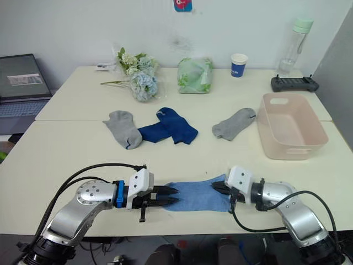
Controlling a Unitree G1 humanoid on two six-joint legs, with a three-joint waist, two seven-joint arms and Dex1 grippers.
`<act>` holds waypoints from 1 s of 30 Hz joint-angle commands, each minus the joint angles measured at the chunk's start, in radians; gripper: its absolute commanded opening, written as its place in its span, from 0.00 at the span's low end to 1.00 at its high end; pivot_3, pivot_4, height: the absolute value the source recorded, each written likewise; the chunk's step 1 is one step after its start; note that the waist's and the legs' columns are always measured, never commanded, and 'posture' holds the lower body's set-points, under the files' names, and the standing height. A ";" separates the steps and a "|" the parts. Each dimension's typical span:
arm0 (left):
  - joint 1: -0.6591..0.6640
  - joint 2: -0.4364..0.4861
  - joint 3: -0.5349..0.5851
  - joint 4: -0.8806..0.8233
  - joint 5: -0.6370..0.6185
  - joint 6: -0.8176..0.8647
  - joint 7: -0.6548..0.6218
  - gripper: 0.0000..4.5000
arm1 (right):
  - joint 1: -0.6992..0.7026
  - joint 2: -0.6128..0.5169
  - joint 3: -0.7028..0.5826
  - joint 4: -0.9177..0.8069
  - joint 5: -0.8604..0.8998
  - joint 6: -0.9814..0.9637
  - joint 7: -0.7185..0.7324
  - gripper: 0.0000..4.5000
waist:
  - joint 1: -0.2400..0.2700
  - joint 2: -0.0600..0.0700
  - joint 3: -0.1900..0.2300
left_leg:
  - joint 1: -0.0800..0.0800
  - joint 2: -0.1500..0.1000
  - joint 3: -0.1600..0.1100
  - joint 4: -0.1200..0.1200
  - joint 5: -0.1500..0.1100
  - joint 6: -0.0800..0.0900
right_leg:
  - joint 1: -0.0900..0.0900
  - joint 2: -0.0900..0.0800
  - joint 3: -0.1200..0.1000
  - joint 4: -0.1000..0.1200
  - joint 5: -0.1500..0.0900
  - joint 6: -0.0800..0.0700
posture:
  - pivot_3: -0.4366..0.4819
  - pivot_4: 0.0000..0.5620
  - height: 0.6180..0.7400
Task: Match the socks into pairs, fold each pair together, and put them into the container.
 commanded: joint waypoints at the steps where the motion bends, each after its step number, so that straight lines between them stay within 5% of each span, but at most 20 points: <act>1: 0.020 0.020 0.025 0.023 0.014 -0.049 -0.003 0.00 | 0.016 -0.023 -0.006 0.035 -0.042 -0.050 0.008 0.00 | -0.001 0.000 0.000 | 0.000 0.000 0.000 0.000 0.000 0.000 | 0.000 0.000 0.000 0.000 0.000 0.000 | 0.48 0.27 1.00; 12: 0.064 0.040 0.064 0.023 -0.021 -0.067 -0.013 0.00 | 0.083 -0.105 -0.156 -0.001 0.044 -0.042 0.068 0.00 | 0.000 0.000 0.000 | 0.001 0.000 0.000 0.000 0.000 0.000 | 0.001 0.000 0.000 0.000 0.000 0.000 | 0.48 0.27 1.00; 16: 0.079 0.040 0.103 -0.036 -0.082 -0.088 -0.038 0.00 | 0.127 -0.117 -0.262 -0.121 0.214 0.127 0.069 0.00 | 0.000 0.000 0.000 | 0.000 0.000 0.000 0.000 0.000 0.000 | 0.001 0.000 0.000 0.000 0.000 0.000 | 0.48 0.27 1.00; 19: 0.061 0.036 0.136 -0.064 -0.123 -0.091 -0.048 0.00 | 0.125 -0.114 -0.323 -0.165 0.292 0.261 0.024 0.13 | -0.001 0.000 0.000 | 0.001 0.001 -0.001 0.000 0.000 0.000 | 0.001 0.000 0.000 0.000 0.000 0.000 | 0.48 0.27 1.00; 30: 0.021 0.032 0.130 -0.075 -0.130 -0.082 -0.047 0.00 | 0.076 -0.071 -0.267 -0.158 0.298 0.487 -0.097 0.95 | -0.001 0.000 0.000 | 0.001 0.000 0.000 0.000 0.000 0.000 | 0.001 0.000 0.000 0.000 0.000 0.000 | 0.48 0.27 1.00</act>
